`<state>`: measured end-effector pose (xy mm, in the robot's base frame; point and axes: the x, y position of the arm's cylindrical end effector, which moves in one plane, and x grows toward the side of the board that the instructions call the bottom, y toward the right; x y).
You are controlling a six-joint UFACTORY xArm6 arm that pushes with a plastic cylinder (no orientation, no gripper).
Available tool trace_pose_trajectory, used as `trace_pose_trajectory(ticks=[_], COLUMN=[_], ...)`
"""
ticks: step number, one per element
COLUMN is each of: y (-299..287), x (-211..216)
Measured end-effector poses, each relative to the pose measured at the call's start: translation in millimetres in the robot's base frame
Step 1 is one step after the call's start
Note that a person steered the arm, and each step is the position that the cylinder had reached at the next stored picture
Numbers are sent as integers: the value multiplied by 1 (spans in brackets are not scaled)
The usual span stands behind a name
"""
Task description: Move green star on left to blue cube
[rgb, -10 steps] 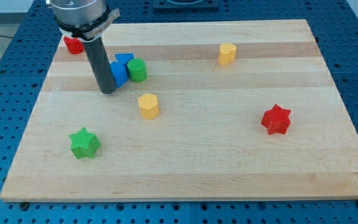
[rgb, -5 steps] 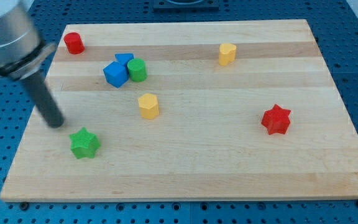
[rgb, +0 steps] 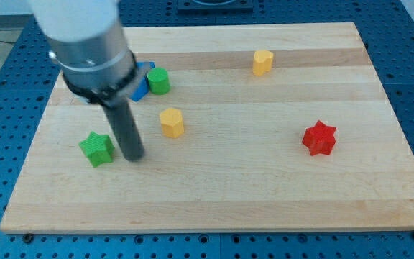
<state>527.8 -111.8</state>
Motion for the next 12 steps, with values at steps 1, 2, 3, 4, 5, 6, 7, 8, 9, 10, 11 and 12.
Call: trace_pose_trajectory(ticks=[1, 2, 3, 4, 5, 6, 7, 8, 9, 10, 11, 12], y=[4, -36, -42, -37, -84, -86, -81, -88, -130, -70, -20, -10], x=[25, 1, -20, 17, 6, -35, -68, -62, -58, -70, -94, -58])
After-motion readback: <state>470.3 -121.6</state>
